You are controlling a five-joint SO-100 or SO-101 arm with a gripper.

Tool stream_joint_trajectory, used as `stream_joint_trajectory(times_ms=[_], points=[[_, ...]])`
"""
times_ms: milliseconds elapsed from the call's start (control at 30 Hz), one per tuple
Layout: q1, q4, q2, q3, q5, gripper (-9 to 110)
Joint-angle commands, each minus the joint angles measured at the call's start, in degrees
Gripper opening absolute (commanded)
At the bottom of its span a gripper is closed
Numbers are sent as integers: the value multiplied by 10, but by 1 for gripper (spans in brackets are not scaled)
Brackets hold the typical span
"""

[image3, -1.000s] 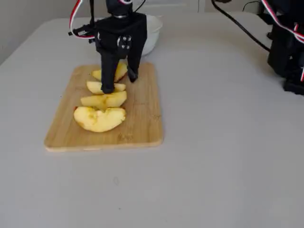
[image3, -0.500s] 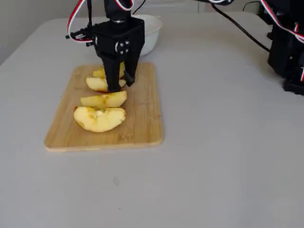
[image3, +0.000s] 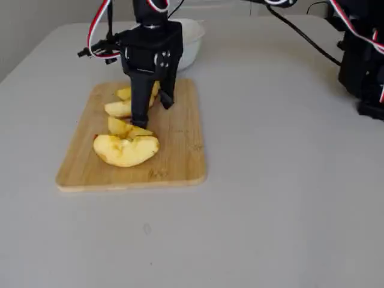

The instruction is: Pick up the second from the right apple slice from the cutting board and place it into the bowl

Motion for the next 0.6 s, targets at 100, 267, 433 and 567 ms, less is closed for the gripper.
stream_joint_trajectory(times_ms=[100, 267, 433, 567], points=[[13, 20, 46, -39, -62, 32], [47, -21, 37, -39, -70, 32], [70, -40, 3, -112, -59, 32], [73, -49, -13, -134, -50, 32]])
